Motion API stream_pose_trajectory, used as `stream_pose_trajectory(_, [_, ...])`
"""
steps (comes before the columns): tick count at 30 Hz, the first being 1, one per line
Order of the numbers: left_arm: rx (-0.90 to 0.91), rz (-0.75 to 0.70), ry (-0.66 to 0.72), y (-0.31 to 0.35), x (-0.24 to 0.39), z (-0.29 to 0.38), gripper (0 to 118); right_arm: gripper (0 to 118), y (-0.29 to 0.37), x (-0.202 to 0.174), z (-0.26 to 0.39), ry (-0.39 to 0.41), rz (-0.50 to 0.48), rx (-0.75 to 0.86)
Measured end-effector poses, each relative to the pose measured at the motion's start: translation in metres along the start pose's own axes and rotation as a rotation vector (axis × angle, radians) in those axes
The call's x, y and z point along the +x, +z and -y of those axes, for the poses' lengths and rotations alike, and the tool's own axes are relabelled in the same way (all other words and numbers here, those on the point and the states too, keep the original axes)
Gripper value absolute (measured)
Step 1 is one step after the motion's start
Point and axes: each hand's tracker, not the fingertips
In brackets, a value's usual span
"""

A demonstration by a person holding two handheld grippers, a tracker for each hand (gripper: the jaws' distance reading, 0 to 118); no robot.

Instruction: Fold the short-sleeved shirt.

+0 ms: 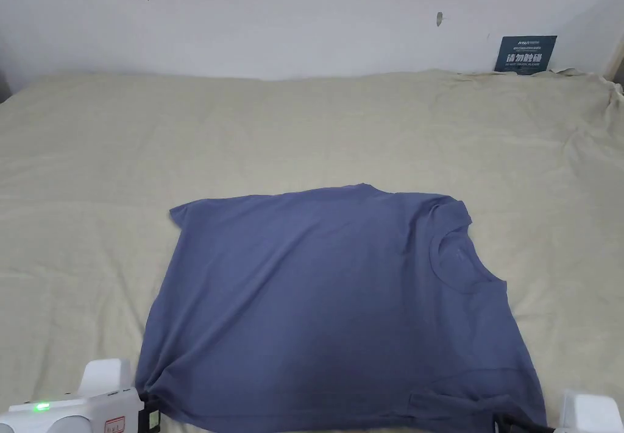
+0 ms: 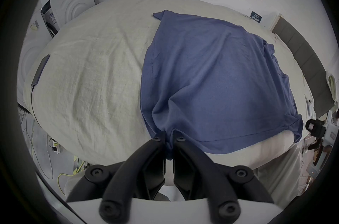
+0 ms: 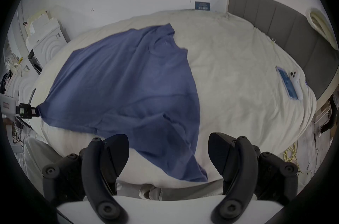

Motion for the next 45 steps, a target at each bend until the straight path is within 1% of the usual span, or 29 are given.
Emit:
stream_pose_trajectory(4, [0.001, 0.002, 0.002, 0.000, 0.000, 0.001, 5, 91, -0.012, 0.000, 0.012, 0.005, 0.010, -0.051])
stream_pose_trajectory(5, [0.001, 0.001, 0.003, 0.000, -0.001, 0.002, 5, 88, -0.016, 0.000, 0.014, 0.015, 0.018, -0.061])
stream_pose_trajectory(6, [0.001, 0.001, 0.004, 0.001, -0.001, 0.002, 5, 78, -0.019, -0.001, 0.015, 0.025, 0.024, -0.071])
stream_pose_trajectory(7, [0.002, 0.001, 0.005, 0.001, -0.001, 0.002, 5, 73, -0.023, -0.001, 0.017, 0.034, 0.026, -0.083])
stream_pose_trajectory(9, [0.001, 0.002, 0.008, 0.002, -0.002, 0.003, 5, 59, -0.025, -0.001, 0.020, 0.042, 0.020, -0.091])
stream_pose_trajectory(10, [0.001, 0.001, 0.009, 0.001, -0.002, 0.002, 5, 34, -0.025, -0.003, 0.021, 0.056, 0.027, -0.093])
stream_pose_trajectory(11, [0.002, 0.000, 0.010, 0.002, -0.002, 0.002, 5, 5, -0.024, -0.004, 0.022, 0.072, 0.036, -0.089])
stream_pose_trajectory(14, [0.001, 0.000, 0.013, 0.002, -0.002, 0.003, 5, 5, -0.017, -0.005, 0.022, 0.073, 0.016, -0.071])
stream_pose_trajectory(17, [0.004, 0.000, 0.016, 0.002, -0.004, 0.003, 5, 5, -0.008, -0.006, 0.019, 0.087, 0.017, -0.048])
stream_pose_trajectory(21, [0.023, 0.009, 0.019, 0.004, -0.005, 0.000, 5, 5, 0.008, -0.005, 0.008, 0.072, -0.002, -0.010])
stream_pose_trajectory(25, [0.057, 0.024, 0.028, 0.008, -0.005, -0.016, 5, 5, 0.022, -0.008, -0.016, 0.092, -0.019, 0.050])
stream_pose_trajectory(31, [0.144, 0.034, 0.032, 0.014, -0.002, -0.061, 5, 5, 0.025, -0.009, -0.069, 0.104, -0.024, 0.155])
stream_pose_trajectory(36, [0.203, 0.028, 0.031, 0.007, 0.000, -0.101, 5, 5, 0.005, -0.011, -0.115, 0.120, -0.006, 0.202])
stream_pose_trajectory(40, [0.218, 0.007, 0.017, -0.015, 0.003, -0.133, 5, 5, -0.026, -0.011, -0.150, 0.126, 0.005, 0.204])
stream_pose_trajectory(45, [0.190, -0.042, -0.075, -0.054, 0.016, -0.163, 5, 5, -0.074, -0.013, -0.188, 0.140, 0.018, 0.179])
